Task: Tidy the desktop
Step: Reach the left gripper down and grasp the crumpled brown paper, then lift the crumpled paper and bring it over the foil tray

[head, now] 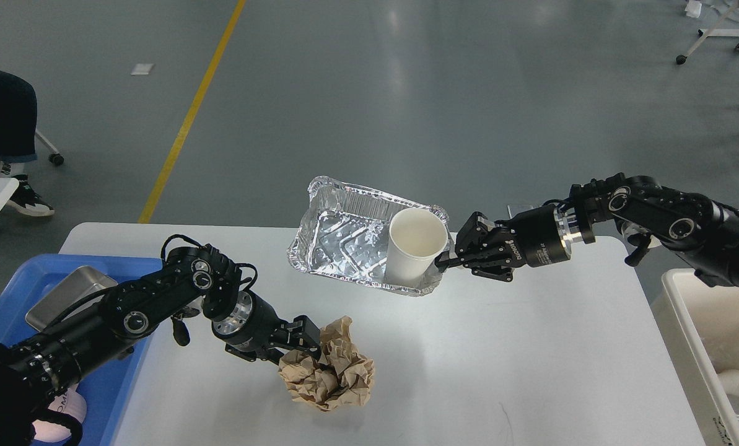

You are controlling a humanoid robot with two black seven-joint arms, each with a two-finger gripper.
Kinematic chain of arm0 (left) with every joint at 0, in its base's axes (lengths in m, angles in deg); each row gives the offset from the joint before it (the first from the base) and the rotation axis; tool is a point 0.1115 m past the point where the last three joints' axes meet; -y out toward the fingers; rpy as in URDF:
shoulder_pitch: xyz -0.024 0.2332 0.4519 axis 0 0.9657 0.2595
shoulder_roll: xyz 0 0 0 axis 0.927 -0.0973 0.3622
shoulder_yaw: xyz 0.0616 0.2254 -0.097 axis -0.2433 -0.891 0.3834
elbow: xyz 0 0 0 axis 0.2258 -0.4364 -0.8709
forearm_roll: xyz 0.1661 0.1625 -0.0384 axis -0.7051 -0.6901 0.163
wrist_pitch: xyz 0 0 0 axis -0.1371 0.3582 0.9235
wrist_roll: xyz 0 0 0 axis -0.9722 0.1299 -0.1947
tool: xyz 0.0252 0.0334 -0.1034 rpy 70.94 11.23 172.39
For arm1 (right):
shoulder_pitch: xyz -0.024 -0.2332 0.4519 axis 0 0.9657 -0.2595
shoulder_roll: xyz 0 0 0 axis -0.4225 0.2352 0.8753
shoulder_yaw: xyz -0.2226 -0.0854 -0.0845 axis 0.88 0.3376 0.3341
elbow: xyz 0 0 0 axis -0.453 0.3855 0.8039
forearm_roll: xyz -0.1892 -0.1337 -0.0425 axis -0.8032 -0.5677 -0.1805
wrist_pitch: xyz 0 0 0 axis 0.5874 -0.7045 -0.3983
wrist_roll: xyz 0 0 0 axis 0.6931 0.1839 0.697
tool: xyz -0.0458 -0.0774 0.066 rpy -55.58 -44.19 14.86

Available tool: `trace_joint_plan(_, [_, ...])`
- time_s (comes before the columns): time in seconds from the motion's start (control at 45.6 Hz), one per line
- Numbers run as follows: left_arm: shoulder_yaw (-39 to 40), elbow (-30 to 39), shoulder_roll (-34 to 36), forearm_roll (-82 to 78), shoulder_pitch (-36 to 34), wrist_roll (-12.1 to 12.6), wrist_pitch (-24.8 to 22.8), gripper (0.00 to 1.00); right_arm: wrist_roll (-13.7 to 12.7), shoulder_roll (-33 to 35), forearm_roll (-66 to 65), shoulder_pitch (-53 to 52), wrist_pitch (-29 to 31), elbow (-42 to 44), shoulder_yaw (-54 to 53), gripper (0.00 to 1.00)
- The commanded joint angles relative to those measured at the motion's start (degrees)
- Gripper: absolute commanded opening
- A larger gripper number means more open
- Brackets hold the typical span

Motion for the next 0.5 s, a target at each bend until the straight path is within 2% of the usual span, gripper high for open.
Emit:
trace_joint_plan(0.0, [-0.58, -0.12, -0.98, -1.88, -0.03, 0.26, 0.86, 0.04, 0.00, -0.01, 0.04, -0.09, 0.00, -0.04, 0.00, 0.00])
trace_joint_plan(0.022, [-0.58, -0.12, -0.98, -1.97, -0.03, 0.35, 0.86, 0.00, 0.00, -0.01, 0.04, -0.09, 0.00, -0.04, 0.00, 0.00])
trace_joint_plan(0.372, [-0.49, 0.84, -0.19, -4.96, -1.17, 1.06, 0.69, 0.00, -0.09, -0.01, 0.04, -0.09, 0.00, -0.04, 0.00, 0.00])
trace_joint_plan(0.482, [0.47, 2.86, 5.07, -4.61, -1.96, 1.06, -0.80, 0.00, -0.09, -0.01, 0.04, -0.09, 0.00, 0.05, 0.00, 0.00])
